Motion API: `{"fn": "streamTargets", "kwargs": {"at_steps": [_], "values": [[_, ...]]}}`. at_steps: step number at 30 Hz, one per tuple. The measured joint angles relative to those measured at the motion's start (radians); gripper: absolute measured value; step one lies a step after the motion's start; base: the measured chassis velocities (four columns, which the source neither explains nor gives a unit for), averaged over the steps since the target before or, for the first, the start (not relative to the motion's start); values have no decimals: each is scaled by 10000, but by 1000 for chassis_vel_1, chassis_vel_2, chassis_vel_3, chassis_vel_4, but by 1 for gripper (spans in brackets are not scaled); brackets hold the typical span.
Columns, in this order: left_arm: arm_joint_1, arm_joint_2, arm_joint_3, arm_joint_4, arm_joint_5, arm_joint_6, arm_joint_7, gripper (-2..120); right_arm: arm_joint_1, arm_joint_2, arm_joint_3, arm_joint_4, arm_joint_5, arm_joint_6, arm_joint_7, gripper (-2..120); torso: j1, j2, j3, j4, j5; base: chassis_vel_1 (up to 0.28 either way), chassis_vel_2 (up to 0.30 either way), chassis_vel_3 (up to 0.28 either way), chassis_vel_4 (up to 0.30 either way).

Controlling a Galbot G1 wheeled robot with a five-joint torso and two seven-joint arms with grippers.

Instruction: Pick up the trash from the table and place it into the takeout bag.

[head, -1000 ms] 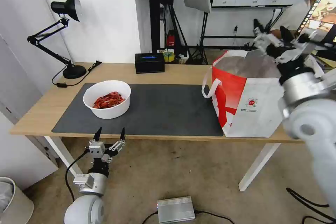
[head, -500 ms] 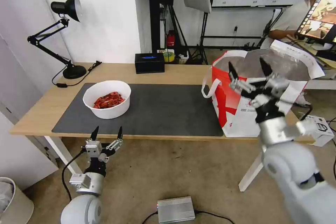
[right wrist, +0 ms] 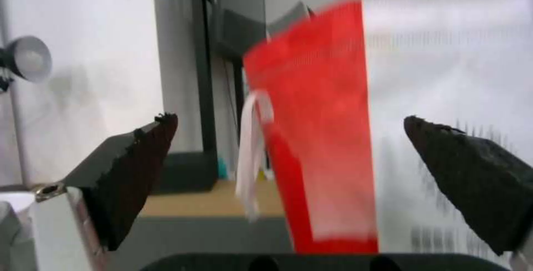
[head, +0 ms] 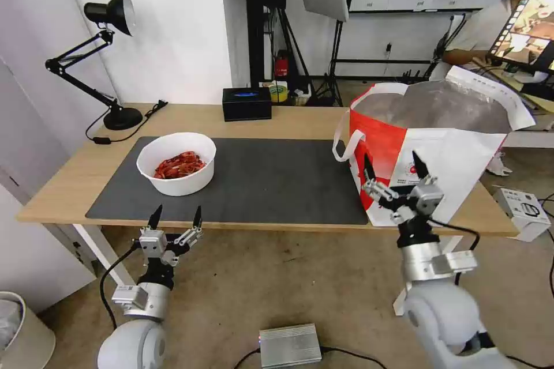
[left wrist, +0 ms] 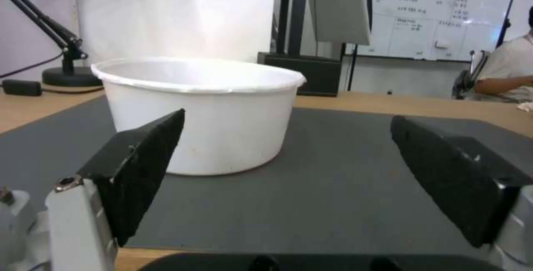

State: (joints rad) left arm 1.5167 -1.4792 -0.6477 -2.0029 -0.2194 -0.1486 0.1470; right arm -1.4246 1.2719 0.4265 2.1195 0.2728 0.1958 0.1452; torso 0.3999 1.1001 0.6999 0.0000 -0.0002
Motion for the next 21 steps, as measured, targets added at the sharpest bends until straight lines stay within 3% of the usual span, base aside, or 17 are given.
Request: {"fn": "streamTargets", "kwargs": {"at_steps": [9, 21], "values": [[-80, 21, -31, 60, -66, 84, 23, 100, -526, 348, -605, -118, -440, -590, 495, 100, 0, 0, 1, 0, 1, 0, 0, 0, 0], [-183, 69, 10, 42, -81, 175, 23, 100, -960, 591, -1094, -327, -1199, -641, 509, 100, 0, 0, 1, 0, 1, 0, 0, 0, 0]]}}
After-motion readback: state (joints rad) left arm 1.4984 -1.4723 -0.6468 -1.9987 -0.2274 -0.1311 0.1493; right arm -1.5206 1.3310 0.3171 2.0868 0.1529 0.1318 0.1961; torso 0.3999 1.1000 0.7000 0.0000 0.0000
